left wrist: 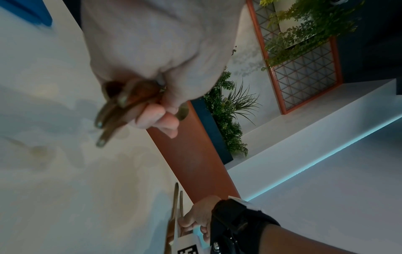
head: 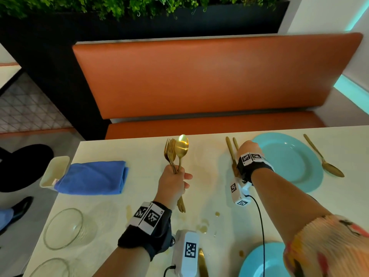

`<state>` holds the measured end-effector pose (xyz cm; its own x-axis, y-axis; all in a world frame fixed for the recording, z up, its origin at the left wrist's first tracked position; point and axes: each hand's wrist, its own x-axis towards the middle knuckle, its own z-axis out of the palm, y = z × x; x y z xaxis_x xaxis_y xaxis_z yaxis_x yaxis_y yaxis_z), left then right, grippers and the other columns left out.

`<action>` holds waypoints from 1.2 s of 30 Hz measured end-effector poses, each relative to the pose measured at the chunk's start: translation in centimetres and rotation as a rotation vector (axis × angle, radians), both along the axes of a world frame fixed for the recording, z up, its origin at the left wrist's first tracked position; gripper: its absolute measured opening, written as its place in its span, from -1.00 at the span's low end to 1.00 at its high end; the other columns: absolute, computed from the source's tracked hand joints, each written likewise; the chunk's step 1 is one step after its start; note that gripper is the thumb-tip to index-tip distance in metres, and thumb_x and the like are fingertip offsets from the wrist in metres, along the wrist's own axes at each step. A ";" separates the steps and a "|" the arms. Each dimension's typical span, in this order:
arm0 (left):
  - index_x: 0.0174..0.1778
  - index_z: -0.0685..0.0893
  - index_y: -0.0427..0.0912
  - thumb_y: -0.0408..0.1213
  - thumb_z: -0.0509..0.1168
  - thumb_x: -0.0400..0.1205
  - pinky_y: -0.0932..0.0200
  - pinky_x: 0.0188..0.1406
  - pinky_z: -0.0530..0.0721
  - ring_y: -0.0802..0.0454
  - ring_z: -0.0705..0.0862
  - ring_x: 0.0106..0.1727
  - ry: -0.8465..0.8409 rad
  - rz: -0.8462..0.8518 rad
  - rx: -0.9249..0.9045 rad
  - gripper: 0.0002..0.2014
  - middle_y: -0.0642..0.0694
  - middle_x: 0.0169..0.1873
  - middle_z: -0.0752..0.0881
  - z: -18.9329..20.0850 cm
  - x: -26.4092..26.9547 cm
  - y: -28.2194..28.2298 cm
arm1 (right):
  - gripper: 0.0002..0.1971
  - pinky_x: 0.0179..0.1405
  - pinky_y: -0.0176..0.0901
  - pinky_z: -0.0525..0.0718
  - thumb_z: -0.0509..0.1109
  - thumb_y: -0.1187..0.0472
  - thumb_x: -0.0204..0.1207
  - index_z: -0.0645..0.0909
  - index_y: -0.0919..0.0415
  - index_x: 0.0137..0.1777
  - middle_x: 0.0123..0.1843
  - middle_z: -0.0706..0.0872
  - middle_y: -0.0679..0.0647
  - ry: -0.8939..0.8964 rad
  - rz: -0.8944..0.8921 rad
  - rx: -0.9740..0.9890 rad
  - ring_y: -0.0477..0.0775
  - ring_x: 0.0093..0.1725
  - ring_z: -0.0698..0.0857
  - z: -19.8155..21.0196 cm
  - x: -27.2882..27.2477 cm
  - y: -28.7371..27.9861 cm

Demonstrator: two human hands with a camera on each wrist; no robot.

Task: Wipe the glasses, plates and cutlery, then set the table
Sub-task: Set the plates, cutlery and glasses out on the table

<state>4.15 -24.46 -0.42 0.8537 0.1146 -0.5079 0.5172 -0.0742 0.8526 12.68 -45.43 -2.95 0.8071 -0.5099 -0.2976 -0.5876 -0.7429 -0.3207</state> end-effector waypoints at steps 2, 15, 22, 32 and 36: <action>-0.02 0.46 -0.20 -0.29 0.08 0.75 0.37 -0.60 0.43 0.12 0.50 -0.50 -0.003 -0.007 -0.013 -0.90 -0.01 -0.28 0.70 0.0 0.0 0.0 | -0.83 -0.03 0.04 0.70 0.20 0.38 0.57 0.63 0.41 -0.07 -0.11 0.69 0.27 0.001 0.008 -0.017 0.29 -0.09 0.71 0.0 0.0 0.1; -0.14 0.46 -0.21 -0.42 0.05 0.72 0.37 -0.76 0.35 0.15 0.47 -0.70 0.050 0.048 -0.205 -0.85 -0.14 -0.31 0.68 1.1 0.3 -1.0 | -0.84 -0.16 -0.06 0.67 0.20 0.34 0.57 0.61 0.37 -0.08 -0.15 0.68 0.23 -0.051 0.047 -0.001 0.22 -0.18 0.65 3.7 -1.3 0.5; -0.15 0.54 -0.26 -0.46 0.04 0.72 0.34 -0.70 0.40 0.18 0.56 -0.71 0.037 -0.050 -0.203 -0.79 -0.16 -0.36 0.64 3.3 -1.9 -2.6 | -0.76 0.26 -0.07 0.62 0.31 0.07 0.58 0.73 0.06 0.13 0.17 0.75 0.03 -0.215 0.534 0.033 0.09 0.16 0.68 9.5 -7.6 3.1; 0.09 0.51 -0.29 -0.36 -0.02 0.75 0.23 -0.53 0.44 0.04 0.65 -0.47 -0.052 -0.376 -0.180 -0.79 -0.16 -0.32 0.70 5.5 -9.5 -9.2 | -0.64 -0.19 -0.15 0.55 0.24 -0.09 0.58 0.73 0.16 -0.04 -0.05 0.77 0.16 -0.127 0.299 -0.045 0.18 0.00 0.71 11.7 -19.9 0.7; -0.13 0.58 -0.25 -0.44 -0.06 0.73 0.19 -0.50 0.50 -0.03 0.66 -0.44 -0.135 -0.511 -0.201 -0.70 -0.19 -0.34 0.69 6.5 -12.8 -12.9 | -0.65 -0.02 -0.09 0.63 0.27 0.00 0.57 0.76 0.26 -0.04 -0.11 0.75 0.18 -0.107 0.190 0.086 0.09 -0.14 0.63 12.5 -23.9 -2.3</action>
